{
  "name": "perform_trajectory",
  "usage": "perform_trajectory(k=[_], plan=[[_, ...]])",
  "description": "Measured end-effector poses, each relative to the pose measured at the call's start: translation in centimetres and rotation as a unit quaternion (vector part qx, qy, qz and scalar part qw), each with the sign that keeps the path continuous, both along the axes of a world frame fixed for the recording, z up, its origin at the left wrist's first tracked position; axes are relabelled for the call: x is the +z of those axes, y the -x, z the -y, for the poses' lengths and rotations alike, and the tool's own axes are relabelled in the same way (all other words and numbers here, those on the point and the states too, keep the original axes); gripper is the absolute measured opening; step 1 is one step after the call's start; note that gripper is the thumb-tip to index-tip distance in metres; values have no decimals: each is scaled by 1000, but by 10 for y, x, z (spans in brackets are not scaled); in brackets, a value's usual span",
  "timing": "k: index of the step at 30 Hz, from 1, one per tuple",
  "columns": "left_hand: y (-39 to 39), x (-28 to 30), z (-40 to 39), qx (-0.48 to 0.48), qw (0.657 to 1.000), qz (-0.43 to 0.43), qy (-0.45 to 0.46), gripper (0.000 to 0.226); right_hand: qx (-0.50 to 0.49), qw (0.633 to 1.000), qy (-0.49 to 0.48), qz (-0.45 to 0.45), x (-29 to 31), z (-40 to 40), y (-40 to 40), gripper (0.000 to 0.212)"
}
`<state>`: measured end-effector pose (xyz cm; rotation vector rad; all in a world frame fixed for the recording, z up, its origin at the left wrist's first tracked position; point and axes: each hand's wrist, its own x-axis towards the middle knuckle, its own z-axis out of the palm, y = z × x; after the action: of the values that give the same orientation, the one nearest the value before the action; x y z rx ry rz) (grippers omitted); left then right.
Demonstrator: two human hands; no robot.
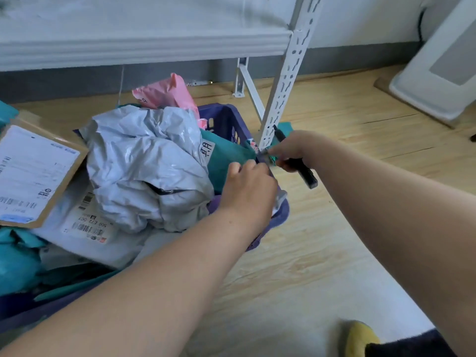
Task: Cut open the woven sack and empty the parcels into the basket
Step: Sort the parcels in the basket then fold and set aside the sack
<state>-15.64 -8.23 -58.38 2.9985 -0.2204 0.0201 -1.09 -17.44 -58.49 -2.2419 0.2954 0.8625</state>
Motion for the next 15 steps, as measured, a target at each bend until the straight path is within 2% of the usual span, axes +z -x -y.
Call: perform_trajectory(k=[3,8,11,15], plan=[[-23,-7,9,92,989,-117,-28,24,8,999,-34,-25,-17,7,-11,17],[-40,-34,20,165,949,-265,-42,23,38,990,-119,-62,-53,-1,-34,18],[-65,-18,23,233,937,-256,-48,26,27,984,-155,-82,-75,9,-56,16],[-105,-12,49,222,960,-144,-97,40,-41,987,-145,-59,-116,38,-83,20]])
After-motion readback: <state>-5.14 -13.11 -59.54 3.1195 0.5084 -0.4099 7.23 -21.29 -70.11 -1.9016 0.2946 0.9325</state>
